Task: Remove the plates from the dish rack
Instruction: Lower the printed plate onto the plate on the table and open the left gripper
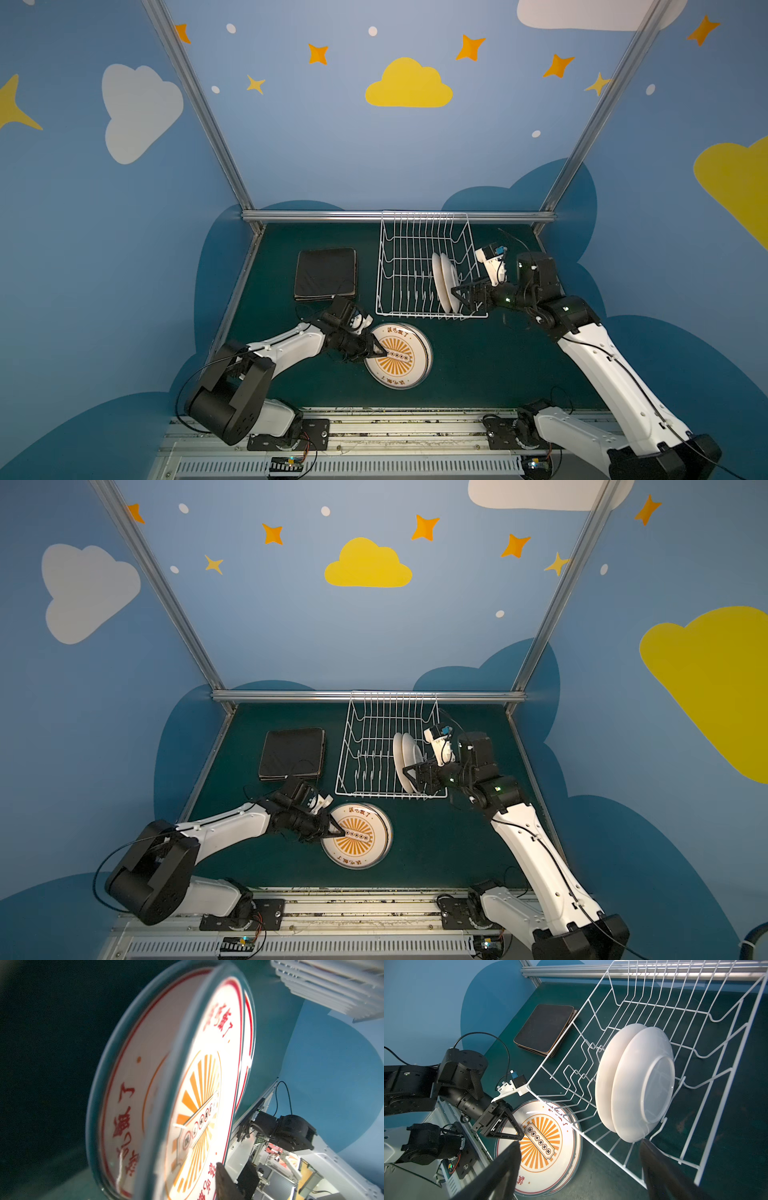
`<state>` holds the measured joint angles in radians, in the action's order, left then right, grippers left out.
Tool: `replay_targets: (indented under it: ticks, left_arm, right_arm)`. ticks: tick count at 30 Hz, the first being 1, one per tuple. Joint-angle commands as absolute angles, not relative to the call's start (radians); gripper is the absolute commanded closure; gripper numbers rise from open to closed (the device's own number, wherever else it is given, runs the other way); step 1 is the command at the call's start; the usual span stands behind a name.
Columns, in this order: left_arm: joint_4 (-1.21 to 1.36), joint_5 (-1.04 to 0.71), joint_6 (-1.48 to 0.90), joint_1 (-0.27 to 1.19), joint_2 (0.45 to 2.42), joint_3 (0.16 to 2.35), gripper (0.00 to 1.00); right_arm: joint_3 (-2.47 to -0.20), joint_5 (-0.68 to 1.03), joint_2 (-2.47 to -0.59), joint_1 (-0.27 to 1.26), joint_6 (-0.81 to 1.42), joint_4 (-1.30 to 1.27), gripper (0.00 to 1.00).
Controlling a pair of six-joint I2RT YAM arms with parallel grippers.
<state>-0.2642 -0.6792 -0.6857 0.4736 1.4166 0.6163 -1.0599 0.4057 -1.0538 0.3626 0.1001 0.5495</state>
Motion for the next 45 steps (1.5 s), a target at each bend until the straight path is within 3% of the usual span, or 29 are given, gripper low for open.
replay_targets:
  ticks: [1,10,18,45]
  left_arm:
    - [-0.301,-0.683,-0.663,0.465,1.411,0.651,0.49]
    - [-0.389,-0.651,-0.645,0.462,1.379,0.698,0.15]
    - [-0.433,-0.612,-0.638,0.457,1.353,0.717,0.01]
    - [-0.523,-0.541,-0.628,0.461,1.419,0.797,0.01]
  right_arm:
    - [-1.074,0.415,-1.061,0.367,0.098,0.532,0.11]
    - [-1.078,0.413,-1.058,0.368,0.098,0.538,0.11]
    - [-1.082,0.409,-1.054,0.368,0.108,0.537,0.11]
    - [-1.071,0.393,-1.051,0.37,0.129,0.521,0.11]
